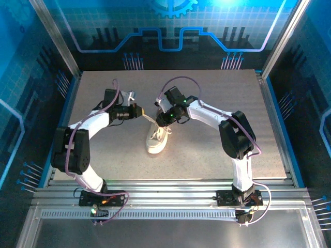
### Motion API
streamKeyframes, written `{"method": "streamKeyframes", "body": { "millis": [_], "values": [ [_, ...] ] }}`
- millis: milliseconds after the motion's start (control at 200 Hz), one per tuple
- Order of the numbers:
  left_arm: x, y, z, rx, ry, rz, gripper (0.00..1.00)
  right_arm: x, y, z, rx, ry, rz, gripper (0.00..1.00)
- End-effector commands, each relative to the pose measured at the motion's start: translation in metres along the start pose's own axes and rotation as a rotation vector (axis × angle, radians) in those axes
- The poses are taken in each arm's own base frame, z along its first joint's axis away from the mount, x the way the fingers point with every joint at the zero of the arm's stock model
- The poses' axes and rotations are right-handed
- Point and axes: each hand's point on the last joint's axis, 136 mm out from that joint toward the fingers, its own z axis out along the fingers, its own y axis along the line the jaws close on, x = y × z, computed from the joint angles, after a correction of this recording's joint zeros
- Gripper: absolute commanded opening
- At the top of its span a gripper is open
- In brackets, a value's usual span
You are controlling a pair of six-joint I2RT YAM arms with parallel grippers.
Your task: Tie the shoes
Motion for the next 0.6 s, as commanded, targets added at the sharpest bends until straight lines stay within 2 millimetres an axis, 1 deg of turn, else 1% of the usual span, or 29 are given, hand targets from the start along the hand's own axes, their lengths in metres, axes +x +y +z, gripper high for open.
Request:
{"method": "streamKeyframes", "body": {
  "millis": [0, 120, 335, 395, 460, 505, 555, 595],
  "values": [
    [-0.006, 0.001, -0.012, -0.014, -0.045, -0.013, 0.00, 0.020, -0.009, 0.009, 0.016, 0.068, 0.010, 0.24],
    [0.002, 0.004, -0.013, -0.028, -0.034, -0.028, 0.00, 0.016, -0.007, 0.006, 0.016, 0.060, -0.001, 0.24],
    [0.024, 0.013, -0.015, -0.063, -0.002, -0.065, 0.00, 0.007, -0.004, -0.002, 0.017, 0.044, -0.022, 0.26],
    [0.026, 0.011, -0.015, -0.053, 0.008, -0.069, 0.00, 0.004, -0.002, -0.007, 0.023, 0.037, -0.032, 0.28],
    [0.025, 0.008, -0.019, -0.051, 0.007, -0.052, 0.00, -0.005, 0.002, -0.018, 0.026, 0.016, -0.049, 0.32],
    [0.022, 0.004, -0.024, -0.054, 0.001, -0.025, 0.12, -0.011, 0.005, -0.029, 0.033, -0.002, -0.066, 0.36],
    [0.020, 0.000, -0.030, -0.063, 0.000, 0.011, 0.19, -0.016, 0.006, -0.041, 0.041, -0.022, -0.082, 0.39],
    [0.017, -0.004, -0.036, -0.075, 0.001, 0.044, 0.27, -0.019, 0.007, -0.052, 0.044, -0.040, -0.085, 0.41]
  ]
}}
